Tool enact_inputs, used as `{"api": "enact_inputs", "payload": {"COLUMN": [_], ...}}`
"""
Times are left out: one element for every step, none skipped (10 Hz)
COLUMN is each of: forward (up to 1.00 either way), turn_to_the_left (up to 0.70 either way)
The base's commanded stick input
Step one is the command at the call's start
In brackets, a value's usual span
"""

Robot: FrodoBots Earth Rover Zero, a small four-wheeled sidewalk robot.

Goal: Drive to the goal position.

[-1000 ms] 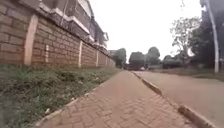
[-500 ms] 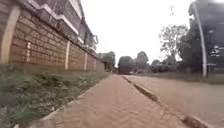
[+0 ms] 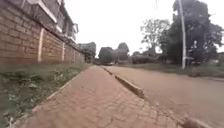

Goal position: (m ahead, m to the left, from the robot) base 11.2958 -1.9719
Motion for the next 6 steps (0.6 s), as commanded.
{"api": "enact_inputs", "payload": {"forward": [0.70,0.70,0.70,0.70,0.70,0.70], "turn_to_the_left": [0.33,0.35,0.24,0.04,0.00,0.00]}}
